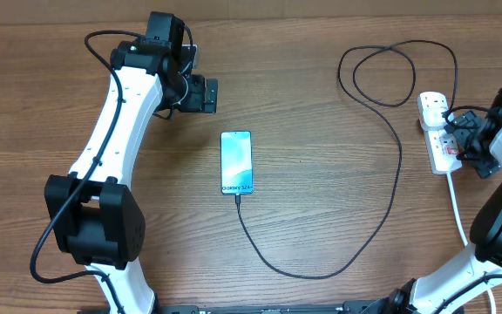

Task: Plug charger to phone and switch on socket

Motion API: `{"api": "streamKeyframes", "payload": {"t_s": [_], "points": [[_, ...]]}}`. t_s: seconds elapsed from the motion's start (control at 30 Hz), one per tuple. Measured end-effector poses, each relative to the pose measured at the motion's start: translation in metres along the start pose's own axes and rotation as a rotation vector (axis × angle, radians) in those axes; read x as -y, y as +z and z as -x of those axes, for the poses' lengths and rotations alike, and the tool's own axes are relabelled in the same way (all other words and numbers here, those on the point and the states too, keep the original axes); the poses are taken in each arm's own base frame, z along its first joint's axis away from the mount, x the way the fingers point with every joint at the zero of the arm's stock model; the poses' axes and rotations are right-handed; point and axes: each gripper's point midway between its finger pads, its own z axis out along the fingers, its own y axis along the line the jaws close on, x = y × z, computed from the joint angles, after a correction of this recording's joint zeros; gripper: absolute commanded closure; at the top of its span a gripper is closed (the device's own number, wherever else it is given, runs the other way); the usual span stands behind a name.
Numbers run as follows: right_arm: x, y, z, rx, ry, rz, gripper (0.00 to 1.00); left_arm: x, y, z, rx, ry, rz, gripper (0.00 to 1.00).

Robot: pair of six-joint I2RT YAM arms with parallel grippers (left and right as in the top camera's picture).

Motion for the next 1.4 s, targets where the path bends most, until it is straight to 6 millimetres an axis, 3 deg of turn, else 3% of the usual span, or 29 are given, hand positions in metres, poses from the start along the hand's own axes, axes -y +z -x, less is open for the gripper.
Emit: {"api": "streamKeyframes", "payload": {"t_s": [1.4], "points": [[-0.005,-0.005,-0.011,-0.051,-0.038,0.013,0.01,0.000,0.000,0.000,0.000,0.000,0.000,0.01]]}}
